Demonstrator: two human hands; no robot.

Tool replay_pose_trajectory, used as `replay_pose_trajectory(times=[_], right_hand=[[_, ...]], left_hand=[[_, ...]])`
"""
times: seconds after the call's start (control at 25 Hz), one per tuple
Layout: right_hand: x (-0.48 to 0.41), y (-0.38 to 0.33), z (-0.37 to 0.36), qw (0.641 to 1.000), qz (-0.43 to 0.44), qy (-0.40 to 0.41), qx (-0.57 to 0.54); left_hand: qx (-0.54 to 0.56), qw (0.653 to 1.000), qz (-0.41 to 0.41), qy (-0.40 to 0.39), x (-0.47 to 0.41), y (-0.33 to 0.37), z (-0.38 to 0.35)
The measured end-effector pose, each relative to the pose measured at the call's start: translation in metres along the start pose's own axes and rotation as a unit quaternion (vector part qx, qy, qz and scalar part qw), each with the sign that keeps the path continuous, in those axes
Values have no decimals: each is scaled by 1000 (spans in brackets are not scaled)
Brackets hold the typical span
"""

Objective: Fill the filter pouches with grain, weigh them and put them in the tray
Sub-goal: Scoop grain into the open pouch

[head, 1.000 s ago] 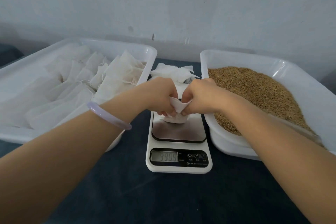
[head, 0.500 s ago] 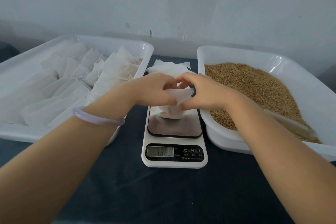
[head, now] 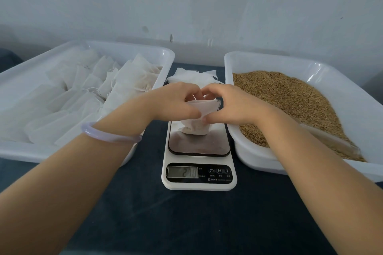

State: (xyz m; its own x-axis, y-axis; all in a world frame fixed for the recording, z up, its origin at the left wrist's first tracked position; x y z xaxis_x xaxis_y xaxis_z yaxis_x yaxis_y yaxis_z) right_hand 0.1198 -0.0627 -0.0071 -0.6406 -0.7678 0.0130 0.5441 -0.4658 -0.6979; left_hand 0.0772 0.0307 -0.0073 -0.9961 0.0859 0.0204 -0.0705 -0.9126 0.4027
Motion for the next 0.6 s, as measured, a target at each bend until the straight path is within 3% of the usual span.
replay_pose_trajectory(times=[0.44, 0.6], right_hand=[[-1, 4, 2, 999, 0, 20, -26], [1, 3, 10, 998, 19, 52, 3]], left_hand=[[-11, 1000, 6, 3, 0, -1, 0], [-88, 996, 18, 16, -1, 2, 0]])
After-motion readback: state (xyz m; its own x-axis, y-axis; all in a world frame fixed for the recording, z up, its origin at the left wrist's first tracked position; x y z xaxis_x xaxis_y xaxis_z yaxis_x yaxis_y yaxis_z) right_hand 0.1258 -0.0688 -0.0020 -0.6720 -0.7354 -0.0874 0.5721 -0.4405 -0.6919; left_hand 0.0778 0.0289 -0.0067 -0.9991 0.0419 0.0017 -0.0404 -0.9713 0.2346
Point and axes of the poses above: each hand's wrist, its own x-axis away from the middle knuckle, its own z-axis out of the back of the hand, y = z × x, the point moved 8 cm from there along -x, towards the middle knuckle, and after that the axes turned 11 degrees about -x, right-handed, at the moved point
